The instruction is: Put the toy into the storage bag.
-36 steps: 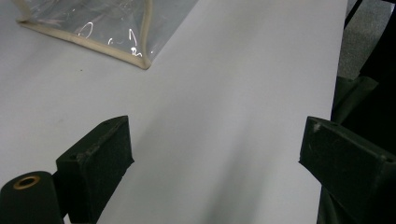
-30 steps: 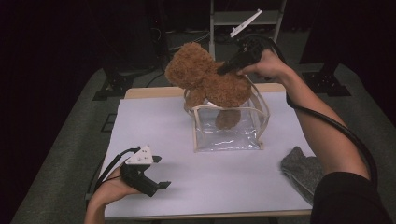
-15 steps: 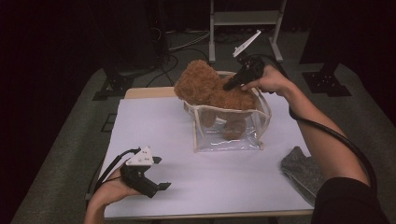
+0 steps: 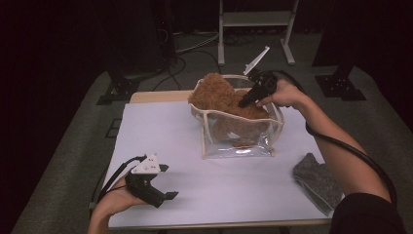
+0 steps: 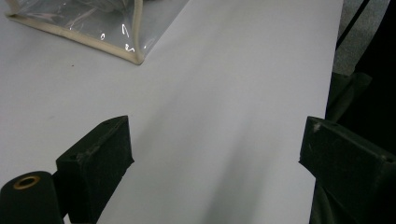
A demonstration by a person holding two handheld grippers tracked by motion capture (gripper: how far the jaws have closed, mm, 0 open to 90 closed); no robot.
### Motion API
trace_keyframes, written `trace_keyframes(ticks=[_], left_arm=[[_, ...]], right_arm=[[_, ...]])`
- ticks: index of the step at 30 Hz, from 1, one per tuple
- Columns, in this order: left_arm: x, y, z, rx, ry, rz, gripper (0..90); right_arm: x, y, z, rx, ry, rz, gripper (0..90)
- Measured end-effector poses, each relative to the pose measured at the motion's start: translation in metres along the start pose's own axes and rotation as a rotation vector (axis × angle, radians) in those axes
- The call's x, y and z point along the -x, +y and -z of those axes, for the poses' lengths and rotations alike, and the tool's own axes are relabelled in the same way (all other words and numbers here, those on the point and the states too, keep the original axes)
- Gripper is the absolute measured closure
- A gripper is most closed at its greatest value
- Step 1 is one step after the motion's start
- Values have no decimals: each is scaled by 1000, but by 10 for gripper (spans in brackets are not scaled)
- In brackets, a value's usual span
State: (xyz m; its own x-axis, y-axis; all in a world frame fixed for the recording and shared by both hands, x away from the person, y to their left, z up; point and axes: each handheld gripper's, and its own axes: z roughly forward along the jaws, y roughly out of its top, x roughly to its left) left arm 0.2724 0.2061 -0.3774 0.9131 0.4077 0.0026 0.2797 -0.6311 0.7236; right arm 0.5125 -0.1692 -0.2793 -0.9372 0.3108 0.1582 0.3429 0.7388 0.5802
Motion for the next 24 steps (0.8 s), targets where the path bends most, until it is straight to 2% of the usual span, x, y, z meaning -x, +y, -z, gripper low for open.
trace_keyframes(ticks=[4, 9, 12, 15, 20, 22, 24], left_arm=[[0, -1, 0, 3, -1, 7, 81], [0, -1, 0, -2, -1, 5, 81], [-1, -1, 1, -3, 1, 3, 81], [0, -1, 1, 2, -2, 7, 81], [-1, -1, 0, -3, -2, 1, 81], [-1, 0, 1, -3, 0, -4, 81], [0, 0, 1, 4, -2, -3, 81]], right_arm=[[1, -1, 1, 14, -16, -17, 717], [0, 6, 5, -4, -25, -20, 638], [0, 11, 9, 6, -34, -4, 613], [-2, 17, 13, 32, -11, 3, 585], [-7, 31, 11, 57, -3, 31, 565], [-9, 36, 9, 19, -30, 48, 576], [-9, 37, 6, -34, -42, 42, 603]])
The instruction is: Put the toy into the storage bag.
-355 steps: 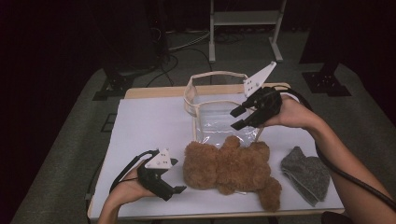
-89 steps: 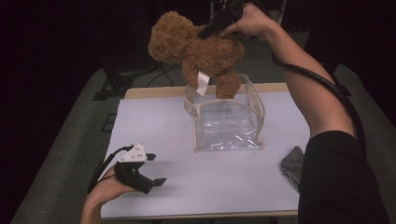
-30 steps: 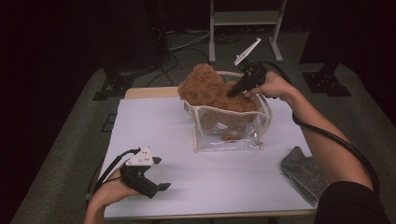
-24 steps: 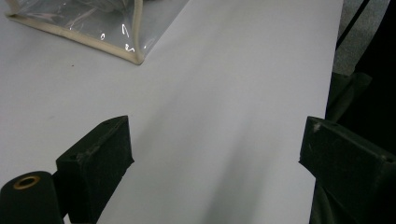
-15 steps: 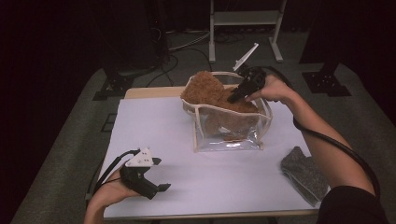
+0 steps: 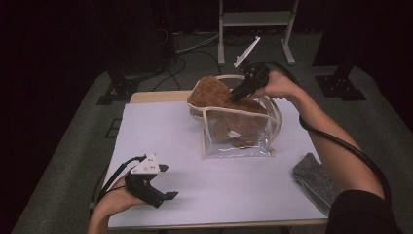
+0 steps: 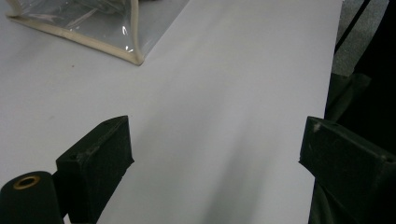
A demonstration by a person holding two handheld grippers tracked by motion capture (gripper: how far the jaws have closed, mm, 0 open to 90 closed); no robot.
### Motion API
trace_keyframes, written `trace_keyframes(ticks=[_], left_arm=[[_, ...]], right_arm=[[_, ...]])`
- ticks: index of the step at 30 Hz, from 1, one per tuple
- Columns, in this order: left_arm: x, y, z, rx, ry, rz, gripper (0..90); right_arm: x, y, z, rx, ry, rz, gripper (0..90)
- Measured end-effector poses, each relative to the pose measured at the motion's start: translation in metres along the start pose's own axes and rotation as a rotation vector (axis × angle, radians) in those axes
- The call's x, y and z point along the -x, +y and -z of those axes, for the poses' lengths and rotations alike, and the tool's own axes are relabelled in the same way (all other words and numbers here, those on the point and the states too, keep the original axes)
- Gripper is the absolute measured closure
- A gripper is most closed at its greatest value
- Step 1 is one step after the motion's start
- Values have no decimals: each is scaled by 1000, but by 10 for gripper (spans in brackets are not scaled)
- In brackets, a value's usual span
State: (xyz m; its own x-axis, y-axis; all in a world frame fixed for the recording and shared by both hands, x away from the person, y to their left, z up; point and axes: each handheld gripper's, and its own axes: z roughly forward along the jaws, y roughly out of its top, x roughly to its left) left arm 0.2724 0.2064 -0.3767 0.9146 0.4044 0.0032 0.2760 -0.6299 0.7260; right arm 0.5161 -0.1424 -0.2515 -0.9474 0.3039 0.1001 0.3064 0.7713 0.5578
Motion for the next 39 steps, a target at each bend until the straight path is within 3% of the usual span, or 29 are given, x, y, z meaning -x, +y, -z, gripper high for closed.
trace_keyframes(ticks=[4, 8, 12, 17, 24, 30, 39], left_arm=[[0, -1, 0, 0, -2, 8, 81], [-1, -1, 0, -1, -2, 8, 81], [-1, -1, 0, 2, 0, 6, 81], [0, -1, 1, 1, 1, 3, 81], [0, -1, 4, 10, 8, 8, 81], [1, 3, 5, 17, 12, 0, 81], [2, 4, 7, 25, 17, -8, 81]], right_arm=[[7, -8, -8, -37, -10, -18, 681], [12, -16, -15, -28, 1, -41, 756], [10, -18, -25, -97, 1, -34, 785], [8, -18, -25, -110, -5, -33, 779], [7, -20, -8, -7, 16, -51, 653], [3, -25, 5, 73, 26, -49, 606], [-8, -40, 34, 168, 3, -47, 544]])
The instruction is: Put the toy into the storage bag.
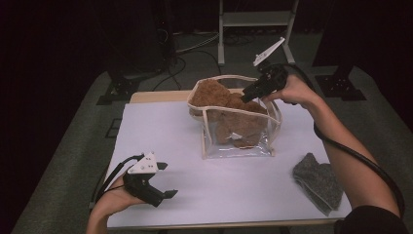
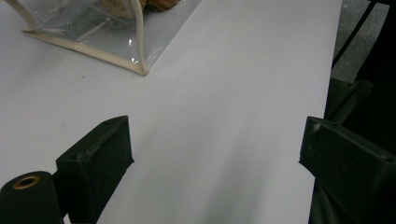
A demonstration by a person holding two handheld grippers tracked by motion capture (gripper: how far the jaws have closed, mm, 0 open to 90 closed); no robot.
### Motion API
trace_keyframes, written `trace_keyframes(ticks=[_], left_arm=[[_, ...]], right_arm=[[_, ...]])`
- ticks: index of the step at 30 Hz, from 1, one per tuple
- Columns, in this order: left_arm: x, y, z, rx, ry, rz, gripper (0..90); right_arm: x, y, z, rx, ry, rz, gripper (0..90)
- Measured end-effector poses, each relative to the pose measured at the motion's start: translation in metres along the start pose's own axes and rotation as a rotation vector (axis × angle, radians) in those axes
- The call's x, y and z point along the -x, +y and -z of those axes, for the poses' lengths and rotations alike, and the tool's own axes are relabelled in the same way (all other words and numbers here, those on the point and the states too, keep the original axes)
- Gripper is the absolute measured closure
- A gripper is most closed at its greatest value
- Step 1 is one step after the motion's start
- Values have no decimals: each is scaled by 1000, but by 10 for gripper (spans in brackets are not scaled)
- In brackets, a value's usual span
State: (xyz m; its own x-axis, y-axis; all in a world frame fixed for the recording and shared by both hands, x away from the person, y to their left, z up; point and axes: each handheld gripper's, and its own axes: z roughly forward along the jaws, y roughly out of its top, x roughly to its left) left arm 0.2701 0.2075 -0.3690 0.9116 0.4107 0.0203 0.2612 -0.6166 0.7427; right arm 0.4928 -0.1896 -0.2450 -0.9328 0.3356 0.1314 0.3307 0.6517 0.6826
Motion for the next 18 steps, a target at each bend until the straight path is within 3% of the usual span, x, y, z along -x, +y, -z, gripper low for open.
trace_keyframes(ticks=[8, 18], left_arm=[[-2, -1, -2, 12, 0, 5, 81], [-3, -2, -5, 10, -8, 6, 81]], right_arm=[[-10, -17, 26, 60, -22, -3, 483], [-20, -51, 58, 144, -62, -50, 425]])
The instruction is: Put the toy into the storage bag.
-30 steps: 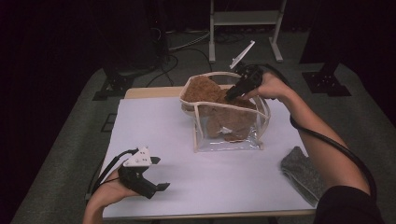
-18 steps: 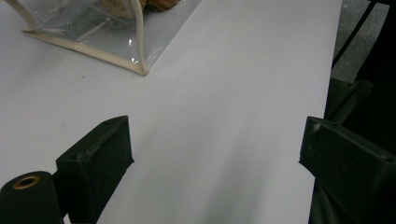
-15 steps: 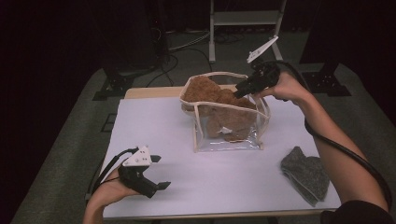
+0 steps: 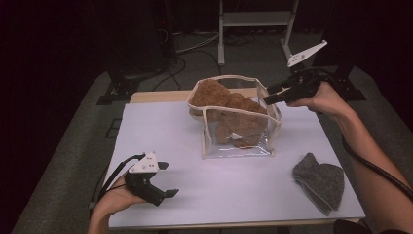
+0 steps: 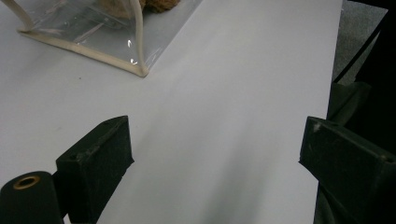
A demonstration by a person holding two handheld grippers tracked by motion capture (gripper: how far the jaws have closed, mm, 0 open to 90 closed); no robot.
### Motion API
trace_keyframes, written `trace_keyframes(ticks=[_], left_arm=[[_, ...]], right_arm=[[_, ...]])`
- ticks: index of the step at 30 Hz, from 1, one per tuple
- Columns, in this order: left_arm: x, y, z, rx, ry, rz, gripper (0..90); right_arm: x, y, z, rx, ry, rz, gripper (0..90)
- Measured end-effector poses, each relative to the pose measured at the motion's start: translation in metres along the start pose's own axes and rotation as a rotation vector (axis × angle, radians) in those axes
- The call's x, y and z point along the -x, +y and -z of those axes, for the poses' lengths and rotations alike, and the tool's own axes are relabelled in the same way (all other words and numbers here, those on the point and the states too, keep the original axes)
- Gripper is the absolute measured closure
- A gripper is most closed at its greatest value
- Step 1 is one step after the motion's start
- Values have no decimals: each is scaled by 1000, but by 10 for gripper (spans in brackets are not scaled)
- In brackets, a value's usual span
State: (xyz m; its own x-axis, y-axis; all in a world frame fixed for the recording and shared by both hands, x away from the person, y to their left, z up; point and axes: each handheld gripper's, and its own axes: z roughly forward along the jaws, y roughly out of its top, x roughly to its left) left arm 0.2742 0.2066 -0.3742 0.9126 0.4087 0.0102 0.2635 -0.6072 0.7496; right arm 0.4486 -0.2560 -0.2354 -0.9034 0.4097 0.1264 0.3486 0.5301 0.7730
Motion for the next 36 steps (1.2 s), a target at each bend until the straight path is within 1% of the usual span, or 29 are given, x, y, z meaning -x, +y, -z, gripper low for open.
trace_keyframes(ticks=[3, 14, 26, 28, 34, 36], left_arm=[[1, 1, 0, -1, 1, -1, 81], [0, 1, 1, 9, -2, -4, 81], [1, 3, -3, 9, -9, -4, 81], [1, 2, -2, 15, -11, -4, 81], [2, 2, -3, 13, -6, -1, 81], [2, 2, -2, 20, -6, 2, 81]], right_arm=[[-2, -7, 8, 14, -7, -13, 409], [-8, -24, 27, 34, -42, -15, 379], [-13, -52, 46, 55, -66, -48, 361], [-14, -56, 48, 55, -71, -52, 359], [-18, -70, 52, 58, -78, -70, 350], [-19, -74, 53, 60, -81, -74, 346]])
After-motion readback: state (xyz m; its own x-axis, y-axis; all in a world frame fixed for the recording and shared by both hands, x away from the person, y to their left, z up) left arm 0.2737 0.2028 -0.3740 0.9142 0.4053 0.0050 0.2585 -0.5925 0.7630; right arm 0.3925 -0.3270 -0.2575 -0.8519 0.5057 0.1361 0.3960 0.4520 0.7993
